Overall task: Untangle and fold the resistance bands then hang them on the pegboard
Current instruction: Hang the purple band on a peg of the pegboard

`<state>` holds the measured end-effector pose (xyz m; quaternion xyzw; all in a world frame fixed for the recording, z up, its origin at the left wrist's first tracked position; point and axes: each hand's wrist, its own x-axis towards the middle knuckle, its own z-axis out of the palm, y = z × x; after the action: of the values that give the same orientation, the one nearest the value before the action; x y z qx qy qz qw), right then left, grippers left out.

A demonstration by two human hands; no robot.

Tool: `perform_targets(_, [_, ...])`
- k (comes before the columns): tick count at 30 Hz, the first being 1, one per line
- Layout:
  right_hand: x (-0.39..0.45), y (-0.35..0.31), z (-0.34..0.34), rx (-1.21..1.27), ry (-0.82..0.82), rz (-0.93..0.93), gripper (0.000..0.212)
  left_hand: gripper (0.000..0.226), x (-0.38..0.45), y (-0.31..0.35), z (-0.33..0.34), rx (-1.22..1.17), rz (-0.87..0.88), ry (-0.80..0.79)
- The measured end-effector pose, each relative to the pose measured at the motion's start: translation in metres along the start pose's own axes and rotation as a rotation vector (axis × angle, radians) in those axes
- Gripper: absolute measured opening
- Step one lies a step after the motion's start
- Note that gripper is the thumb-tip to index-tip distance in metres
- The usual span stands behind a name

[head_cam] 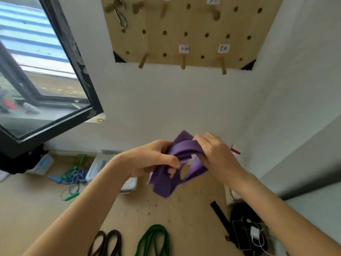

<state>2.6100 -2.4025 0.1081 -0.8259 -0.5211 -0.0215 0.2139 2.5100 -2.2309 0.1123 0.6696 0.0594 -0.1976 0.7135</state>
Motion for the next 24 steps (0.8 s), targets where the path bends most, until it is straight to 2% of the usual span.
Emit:
perform_targets(1, [0.007, -0.009, -0.02, 0.011, 0.046, -0.026, 0.028, 0.028, -0.008, 0.013, 0.006, 0.029, -0.046, -0.054])
perform_targets(3, [0.021, -0.026, -0.047, 0.03, 0.037, -0.092, 0.021, 0.024, -0.02, 0.034, 0.007, 0.166, -0.142, -0.096])
perform_targets(5, [0.027, -0.035, -0.06, 0.016, -0.093, -0.05, 0.014, 0.025, -0.029, 0.049, -0.001, 0.274, -0.201, -0.017])
perform_targets(7, [0.032, -0.043, -0.069, 0.038, -0.275, 0.069, 0.018, 0.026, -0.039, 0.06, -0.014, 0.203, -0.147, 0.054])
perform_targets(8, [0.034, -0.05, -0.073, 0.093, -0.308, 0.103, 0.021, 0.025, -0.044, 0.066, -0.017, 0.123, -0.104, 0.056])
perform_targets(10, [0.039, -0.062, -0.082, 0.18, -0.22, 0.102, 0.025, 0.027, -0.053, 0.079, -0.022, 0.081, -0.077, -0.003])
perform_targets(13, [0.056, -0.076, -0.091, 0.157, -0.066, 0.001, 0.029, 0.027, -0.061, 0.103, -0.028, 0.231, -0.101, -0.109])
perform_targets(17, [0.075, -0.077, -0.097, 0.259, -0.127, 0.006, 0.036, 0.02, -0.067, 0.131, -0.048, 0.141, 0.018, -0.037])
perform_targets(19, [0.084, -0.074, -0.101, 0.254, -0.081, -0.004, 0.046, 0.017, -0.068, 0.14, -0.057, 0.05, 0.037, -0.097])
perform_targets(22, [0.098, -0.066, -0.113, 0.229, -0.083, -0.007, 0.06, 0.021, -0.063, 0.152, -0.067, 0.099, -0.023, -0.192])
perform_targets(24, [0.103, -0.059, -0.118, 0.231, -0.156, -0.036, 0.054, 0.022, -0.055, 0.162, -0.07, 0.188, -0.026, -0.21])
